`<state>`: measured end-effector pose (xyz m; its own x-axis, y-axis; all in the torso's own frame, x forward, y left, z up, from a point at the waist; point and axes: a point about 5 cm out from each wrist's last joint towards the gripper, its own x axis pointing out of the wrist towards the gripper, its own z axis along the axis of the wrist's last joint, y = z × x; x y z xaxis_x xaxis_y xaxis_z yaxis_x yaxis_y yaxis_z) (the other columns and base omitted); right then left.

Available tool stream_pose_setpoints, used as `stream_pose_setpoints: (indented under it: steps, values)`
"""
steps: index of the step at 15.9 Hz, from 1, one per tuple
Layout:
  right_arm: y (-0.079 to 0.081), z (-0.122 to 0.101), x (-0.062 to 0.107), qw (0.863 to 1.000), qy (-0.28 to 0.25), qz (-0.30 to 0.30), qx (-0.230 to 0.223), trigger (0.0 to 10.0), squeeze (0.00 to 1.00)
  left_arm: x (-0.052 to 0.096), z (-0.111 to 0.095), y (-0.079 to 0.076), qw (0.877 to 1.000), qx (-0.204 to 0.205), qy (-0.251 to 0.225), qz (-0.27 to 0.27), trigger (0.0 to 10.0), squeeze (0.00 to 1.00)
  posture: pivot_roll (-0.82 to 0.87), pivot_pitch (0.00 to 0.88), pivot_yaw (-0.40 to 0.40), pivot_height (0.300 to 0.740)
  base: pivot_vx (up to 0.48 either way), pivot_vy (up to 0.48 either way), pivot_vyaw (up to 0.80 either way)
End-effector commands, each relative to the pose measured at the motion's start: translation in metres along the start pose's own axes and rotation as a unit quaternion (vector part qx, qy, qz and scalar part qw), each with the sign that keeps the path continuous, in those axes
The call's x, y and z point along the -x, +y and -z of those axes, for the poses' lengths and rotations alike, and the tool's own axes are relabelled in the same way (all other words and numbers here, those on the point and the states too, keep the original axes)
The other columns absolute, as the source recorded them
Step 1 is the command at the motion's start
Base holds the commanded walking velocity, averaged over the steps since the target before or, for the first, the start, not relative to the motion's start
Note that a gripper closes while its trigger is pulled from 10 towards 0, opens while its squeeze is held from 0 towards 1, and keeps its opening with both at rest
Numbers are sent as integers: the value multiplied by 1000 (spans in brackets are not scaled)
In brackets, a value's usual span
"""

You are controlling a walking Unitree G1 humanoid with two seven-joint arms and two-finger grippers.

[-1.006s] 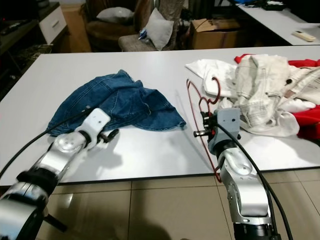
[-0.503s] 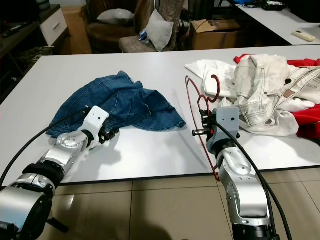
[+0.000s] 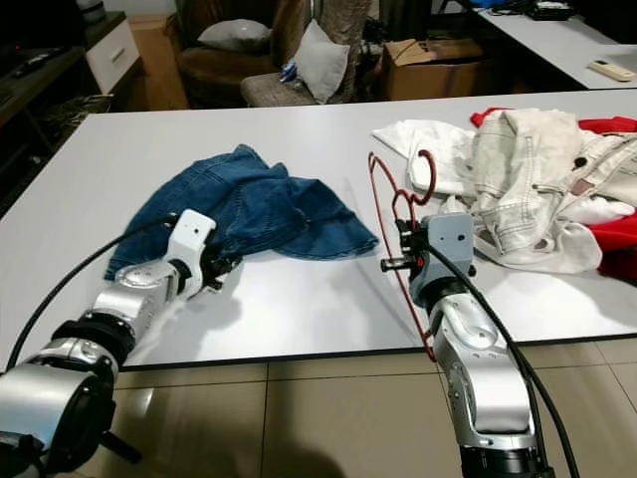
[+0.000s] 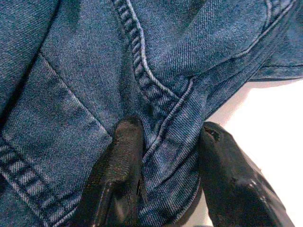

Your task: Hang hanger

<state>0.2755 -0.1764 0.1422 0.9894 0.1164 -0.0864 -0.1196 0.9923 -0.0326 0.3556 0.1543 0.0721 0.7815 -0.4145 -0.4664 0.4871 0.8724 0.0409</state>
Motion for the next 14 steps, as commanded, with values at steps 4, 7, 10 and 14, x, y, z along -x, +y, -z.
stream_pose_setpoints:
  steps: [4,7,10,14]
  values:
    - [-1,-4,0,1000,-6,9,-3,10000,0,-2,7,-9,998,64,-13,22,0,0,-163,0,85,740,0,0,0]
    - [-3,-5,0,1000,-12,21,-8,10000,0,0,8,-6,994,105,-19,19,0,0,-158,0,87,740,0,0,0]
    - [-11,-12,0,997,-41,53,-29,10000,0,3,-9,5,991,123,-57,8,0,0,-154,0,92,740,0,0,0]
    - [-17,-21,1,994,-73,64,-53,10000,0,17,-86,26,973,148,-175,37,0,0,-144,0,92,740,0,0,0]
